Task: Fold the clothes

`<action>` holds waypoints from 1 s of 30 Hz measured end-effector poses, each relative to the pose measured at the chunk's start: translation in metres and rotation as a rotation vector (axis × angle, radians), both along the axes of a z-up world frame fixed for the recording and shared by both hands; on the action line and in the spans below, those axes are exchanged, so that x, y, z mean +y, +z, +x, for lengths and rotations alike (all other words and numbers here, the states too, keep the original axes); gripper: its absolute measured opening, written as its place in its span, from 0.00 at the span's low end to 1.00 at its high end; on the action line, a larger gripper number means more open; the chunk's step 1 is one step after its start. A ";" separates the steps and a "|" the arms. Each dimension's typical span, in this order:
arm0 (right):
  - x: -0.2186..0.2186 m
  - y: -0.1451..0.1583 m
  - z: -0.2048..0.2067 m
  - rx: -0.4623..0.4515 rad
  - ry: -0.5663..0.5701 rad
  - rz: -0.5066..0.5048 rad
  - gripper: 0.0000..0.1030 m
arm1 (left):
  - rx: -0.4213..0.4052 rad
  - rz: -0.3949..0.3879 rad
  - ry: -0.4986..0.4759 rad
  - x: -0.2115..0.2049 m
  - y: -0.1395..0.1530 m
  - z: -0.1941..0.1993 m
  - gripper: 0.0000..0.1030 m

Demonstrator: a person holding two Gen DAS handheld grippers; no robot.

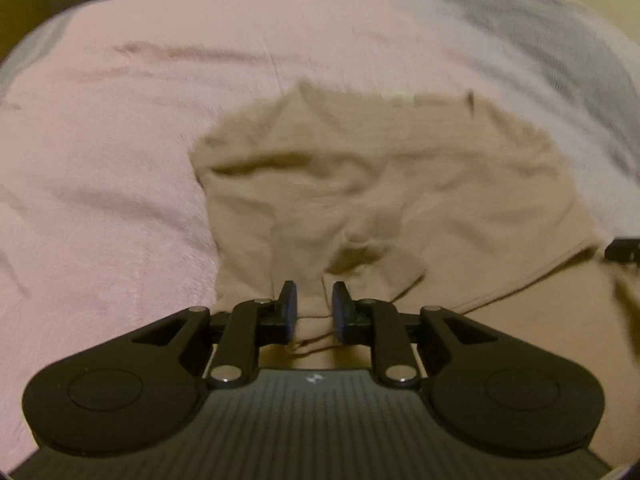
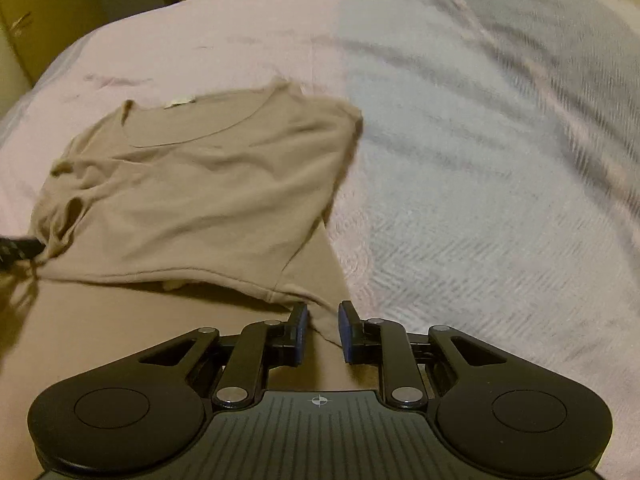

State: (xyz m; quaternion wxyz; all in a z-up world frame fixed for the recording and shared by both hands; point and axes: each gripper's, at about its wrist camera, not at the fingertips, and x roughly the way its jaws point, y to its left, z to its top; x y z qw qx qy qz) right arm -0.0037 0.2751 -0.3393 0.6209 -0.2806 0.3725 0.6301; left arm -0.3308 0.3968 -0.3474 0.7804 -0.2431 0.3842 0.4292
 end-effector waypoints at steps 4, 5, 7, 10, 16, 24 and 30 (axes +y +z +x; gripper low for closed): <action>-0.030 0.024 0.000 0.073 0.039 0.028 0.20 | -0.042 -0.056 0.010 -0.038 0.019 -0.018 0.21; -0.039 0.023 -0.001 0.085 0.050 0.003 0.20 | -0.041 -0.076 0.015 -0.049 0.017 -0.023 0.21; -0.064 0.015 -0.006 0.061 0.049 -0.069 0.20 | -0.020 -0.139 0.047 -0.074 0.007 -0.036 0.20; -0.104 0.003 -0.010 0.027 0.033 -0.154 0.20 | 0.006 -0.206 0.084 -0.118 -0.004 -0.061 0.20; -0.189 -0.003 -0.020 -0.018 -0.032 -0.265 0.20 | 0.120 -0.223 0.102 -0.183 0.005 -0.118 0.21; -0.206 0.050 -0.055 0.041 -0.154 -0.238 0.48 | 0.232 -0.307 0.131 -0.181 0.049 -0.098 0.30; -0.187 0.062 -0.094 0.003 -0.105 -0.257 0.58 | 0.266 -0.277 0.134 -0.178 0.061 -0.075 0.34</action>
